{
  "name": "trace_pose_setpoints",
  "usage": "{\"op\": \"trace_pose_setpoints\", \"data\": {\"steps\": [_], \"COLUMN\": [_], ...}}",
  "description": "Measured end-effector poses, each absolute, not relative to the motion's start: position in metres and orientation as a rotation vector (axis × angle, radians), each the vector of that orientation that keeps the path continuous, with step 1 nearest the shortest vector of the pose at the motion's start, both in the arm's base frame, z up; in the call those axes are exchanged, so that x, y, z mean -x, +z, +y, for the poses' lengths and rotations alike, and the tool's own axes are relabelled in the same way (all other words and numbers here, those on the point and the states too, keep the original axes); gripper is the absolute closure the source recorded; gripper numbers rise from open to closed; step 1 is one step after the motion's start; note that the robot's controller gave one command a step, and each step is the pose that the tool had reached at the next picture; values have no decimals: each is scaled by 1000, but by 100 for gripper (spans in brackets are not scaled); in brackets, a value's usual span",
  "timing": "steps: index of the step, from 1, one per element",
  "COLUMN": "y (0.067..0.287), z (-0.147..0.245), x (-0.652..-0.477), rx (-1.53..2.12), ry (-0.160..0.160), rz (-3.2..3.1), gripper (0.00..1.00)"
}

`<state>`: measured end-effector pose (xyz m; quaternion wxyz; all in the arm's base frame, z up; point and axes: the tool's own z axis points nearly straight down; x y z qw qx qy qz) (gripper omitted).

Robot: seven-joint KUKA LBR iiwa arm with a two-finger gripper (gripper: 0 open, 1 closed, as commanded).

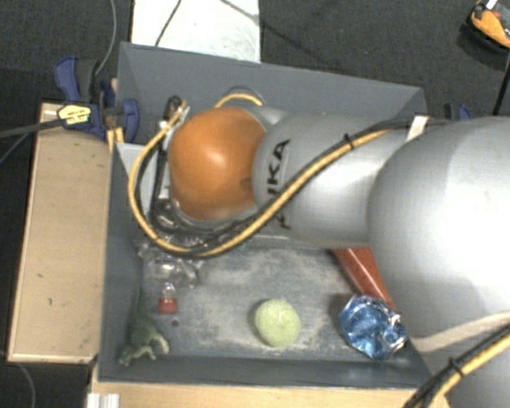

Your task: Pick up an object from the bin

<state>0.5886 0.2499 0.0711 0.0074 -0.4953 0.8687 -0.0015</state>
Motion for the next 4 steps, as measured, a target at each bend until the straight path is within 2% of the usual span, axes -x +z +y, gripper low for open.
{"op": "trace_pose_setpoints", "data": {"steps": [2, 4], "y": [77, 122], "z": [250, 251], "x": [-588, -587], "rx": [1546, 1545], "ry": [-1, 0], "rz": [2719, 2720], "gripper": [100, 100]}}
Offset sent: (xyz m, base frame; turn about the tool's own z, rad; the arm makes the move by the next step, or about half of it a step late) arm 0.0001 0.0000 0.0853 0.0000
